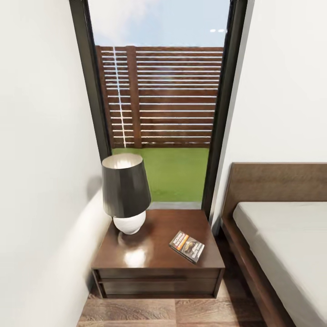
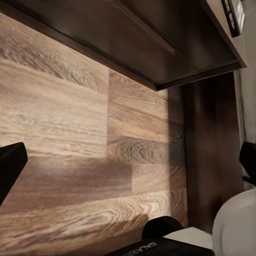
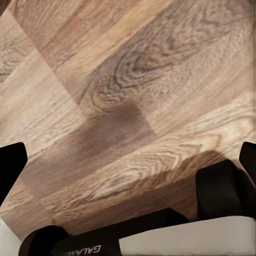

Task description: In the bedroom, move the book from the bed onto either nightstand, and place the two sandals side by side next to the bed.

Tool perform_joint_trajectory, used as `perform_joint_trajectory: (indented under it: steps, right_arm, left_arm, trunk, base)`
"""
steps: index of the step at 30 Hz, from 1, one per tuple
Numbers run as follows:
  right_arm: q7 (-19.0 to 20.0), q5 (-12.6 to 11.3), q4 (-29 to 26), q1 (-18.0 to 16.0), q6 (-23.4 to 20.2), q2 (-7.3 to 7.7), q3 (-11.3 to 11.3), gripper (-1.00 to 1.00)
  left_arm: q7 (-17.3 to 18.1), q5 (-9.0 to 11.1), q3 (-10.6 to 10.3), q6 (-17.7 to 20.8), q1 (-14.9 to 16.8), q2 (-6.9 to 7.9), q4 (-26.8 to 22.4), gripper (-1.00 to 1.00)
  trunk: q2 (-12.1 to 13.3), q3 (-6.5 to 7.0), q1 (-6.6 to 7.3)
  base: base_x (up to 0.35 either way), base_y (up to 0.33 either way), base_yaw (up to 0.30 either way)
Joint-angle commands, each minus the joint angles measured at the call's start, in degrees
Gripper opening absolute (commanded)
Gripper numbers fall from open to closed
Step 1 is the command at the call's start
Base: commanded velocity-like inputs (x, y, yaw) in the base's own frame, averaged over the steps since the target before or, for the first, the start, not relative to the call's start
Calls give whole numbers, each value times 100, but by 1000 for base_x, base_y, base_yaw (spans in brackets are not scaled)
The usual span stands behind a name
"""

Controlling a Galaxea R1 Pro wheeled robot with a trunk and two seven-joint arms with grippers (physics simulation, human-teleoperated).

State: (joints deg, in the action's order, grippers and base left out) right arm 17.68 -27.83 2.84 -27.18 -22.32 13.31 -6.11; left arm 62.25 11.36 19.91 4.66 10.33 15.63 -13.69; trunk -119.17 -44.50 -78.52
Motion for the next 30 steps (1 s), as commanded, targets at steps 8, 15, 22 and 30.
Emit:
perform_joint_trajectory:
  steps: [8,15,22,30]
  right_arm:
    - [-17,22,14,78,165,24,55,100]
    - [-27,23,14,166,241,31,138,100]
    - [-28,23,14,213,293,37,151,100]
    - [-28,30,14,342,581,40,164,100]
  left_arm:
    - [-239,6,-13,44,1,8,3,100]
    - [-389,-1,-23,44,0,6,2,100]
    - [-506,-9,-35,42,1,0,5,100]
    - [-797,-167,-205,-118,-1,9,26,100]
  trunk:
    - [320,139,177]
    - [600,264,331]
    - [881,390,485]
    - [1202,534,661]
  base:
    - [0,0,0]
    - [0,0,0]
    - [0,0,0]
    - [0,0,0]
